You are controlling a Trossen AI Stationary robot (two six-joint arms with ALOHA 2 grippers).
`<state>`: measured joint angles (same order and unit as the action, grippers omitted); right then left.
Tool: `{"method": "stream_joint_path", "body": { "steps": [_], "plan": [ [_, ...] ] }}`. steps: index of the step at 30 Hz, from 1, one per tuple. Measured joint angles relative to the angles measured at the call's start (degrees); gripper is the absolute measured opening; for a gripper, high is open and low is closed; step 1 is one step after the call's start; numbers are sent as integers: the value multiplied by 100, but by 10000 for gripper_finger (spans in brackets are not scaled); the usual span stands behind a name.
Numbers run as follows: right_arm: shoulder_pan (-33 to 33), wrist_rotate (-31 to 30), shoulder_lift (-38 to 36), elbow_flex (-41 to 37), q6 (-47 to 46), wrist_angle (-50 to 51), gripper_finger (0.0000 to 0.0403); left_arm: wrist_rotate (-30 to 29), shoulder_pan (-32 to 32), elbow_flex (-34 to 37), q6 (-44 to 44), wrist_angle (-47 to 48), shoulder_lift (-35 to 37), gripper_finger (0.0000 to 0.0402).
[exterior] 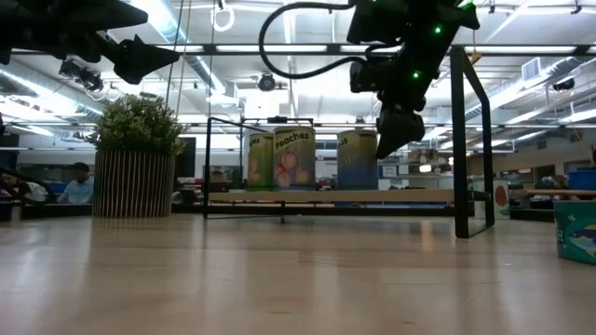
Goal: Pick and place cans onto a shelf
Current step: Put the canned peas on the shelf
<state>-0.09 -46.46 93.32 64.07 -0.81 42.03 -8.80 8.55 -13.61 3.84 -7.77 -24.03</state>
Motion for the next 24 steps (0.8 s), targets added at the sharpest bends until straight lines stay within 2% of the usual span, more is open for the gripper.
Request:
{"method": "stream_joint_path", "body": {
  "steps": [6, 11, 18, 24],
  "plan": [
    [290, -87, 0, 0, 358, -179, 373, 0, -1, -1, 2, -2, -1, 398],
    [532, -73, 0, 0, 1048, -845, 373, 0, 1, -2, 2, -2, -1, 398],
    [786, 406, 0, 0, 1585, -1822, 373, 1, 0, -2, 0, -2, -2, 398],
    [805, 822, 0, 0, 1603, -2034, 373, 0, -1, -7, 0, -4, 0, 398]
  ]
}}
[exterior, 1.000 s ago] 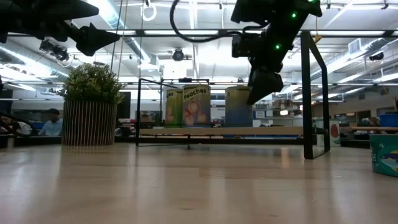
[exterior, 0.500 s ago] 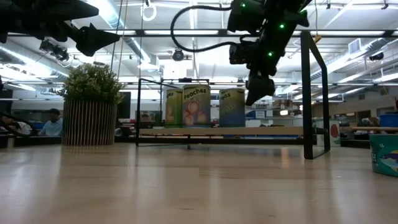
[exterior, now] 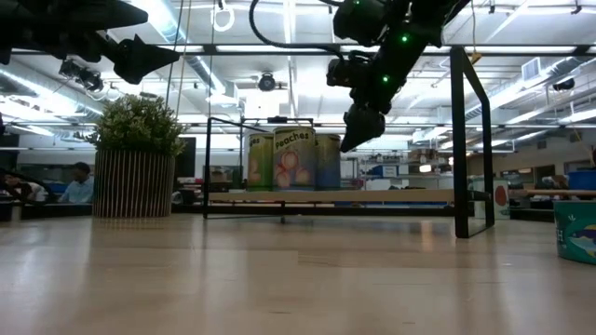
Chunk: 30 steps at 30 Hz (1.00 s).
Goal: Pick and place cans onto a shelf
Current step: Put the canned peas on the shelf
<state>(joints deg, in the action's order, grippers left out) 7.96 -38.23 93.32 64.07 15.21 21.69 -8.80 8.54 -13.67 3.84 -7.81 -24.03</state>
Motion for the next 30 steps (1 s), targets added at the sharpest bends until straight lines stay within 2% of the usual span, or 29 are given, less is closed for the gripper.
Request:
{"method": "stream_joint_path", "body": {
  "steps": [12, 19, 30],
  "plan": [
    [-202, 69, 0, 0, 9, -188, 373, 0, 0, 0, 0, -2, -2, 398],
    [-200, 345, 0, 0, 165, -586, 373, 2, 2, 0, 2, -2, -2, 398],
    [-89, 257, 0, 0, 106, -241, 373, 1, 1, 0, 2, -2, -1, 398]
  ]
}}
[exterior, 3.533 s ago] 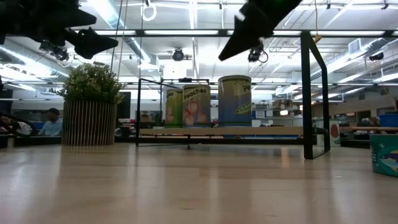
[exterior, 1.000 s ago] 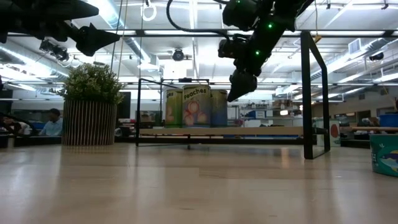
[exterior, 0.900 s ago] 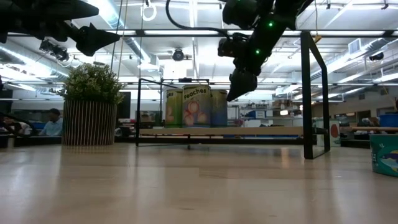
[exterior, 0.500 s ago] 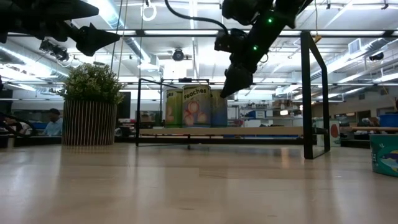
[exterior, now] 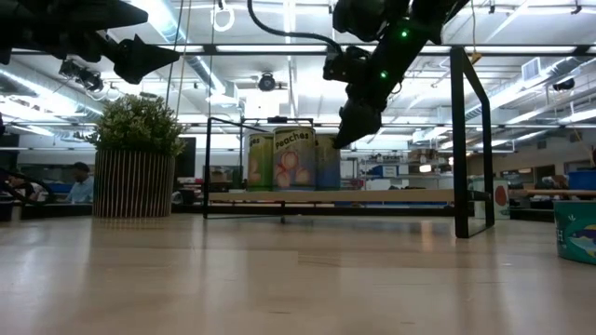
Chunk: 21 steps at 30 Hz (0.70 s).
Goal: Pick and place cans onto a shelf
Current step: Put the canned peas on the shelf
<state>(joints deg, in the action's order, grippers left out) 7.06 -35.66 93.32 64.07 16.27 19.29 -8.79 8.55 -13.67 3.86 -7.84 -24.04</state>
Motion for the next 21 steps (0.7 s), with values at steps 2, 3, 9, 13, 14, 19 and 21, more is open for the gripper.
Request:
{"method": "stream_joint_path", "body": {
  "steps": [2, 3, 9, 13, 14, 19, 21],
  "plan": [
    [88, -13, 0, 0, 28, -59, 373, -1, 0, 0, 2, 0, -1, 398],
    [135, -11, 0, 0, 46, -94, 373, -1, 1, 0, 2, -1, -1, 398],
    [384, 467, 0, 0, 86, -407, 373, -1, 1, 0, -2, -2, 1, 398],
    [442, 687, 0, 0, 83, -594, 373, 0, -1, 0, -2, -2, -2, 398],
    [442, 698, 0, 0, 82, -623, 373, 1, -1, 0, -1, -2, 1, 398],
    [338, 669, 0, 0, -17, -466, 373, 1, 0, 0, 0, -2, -2, 398],
    [201, 542, -13, 2, -86, -241, 373, 0, -1, 0, 1, -1, -1, 398]
  ]
}}
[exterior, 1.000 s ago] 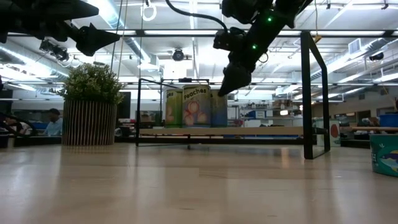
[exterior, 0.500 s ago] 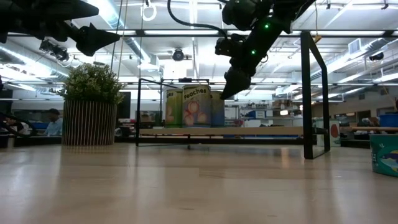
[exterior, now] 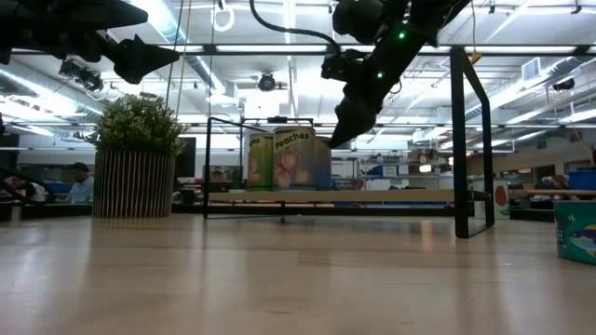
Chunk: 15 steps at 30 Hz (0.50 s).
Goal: Pick and place cans onto a shelf
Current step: Put the canned peas on the shelf
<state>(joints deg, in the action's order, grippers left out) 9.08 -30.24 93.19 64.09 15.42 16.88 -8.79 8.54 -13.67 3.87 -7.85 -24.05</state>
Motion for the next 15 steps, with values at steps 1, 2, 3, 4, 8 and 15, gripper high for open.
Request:
{"method": "stream_joint_path", "body": {
  "steps": [1, 2, 3, 4, 8, 15],
  "plan": [
    [-100, -69, -17, 42, -98, 196, 373, 2, 1, 0, 0, 1, 2, 398],
    [-198, -93, -50, 101, -216, 343, 373, 0, 0, 0, -1, 2, 0, 398],
    [-308, -93, -89, 180, -332, 426, 373, -1, 0, 0, -3, 3, -1, 398],
    [-427, -87, -128, 271, -415, 448, 373, -1, 2, 0, -5, 1, -1, 398],
    [-830, 42, -163, 470, -305, 84, 373, -6, 0, 0, -8, -1, 0, 398],
    [-1174, 20, -55, 297, 177, -231, 373, -16, 0, 0, 87, 1, -1, 398]
  ]
}}
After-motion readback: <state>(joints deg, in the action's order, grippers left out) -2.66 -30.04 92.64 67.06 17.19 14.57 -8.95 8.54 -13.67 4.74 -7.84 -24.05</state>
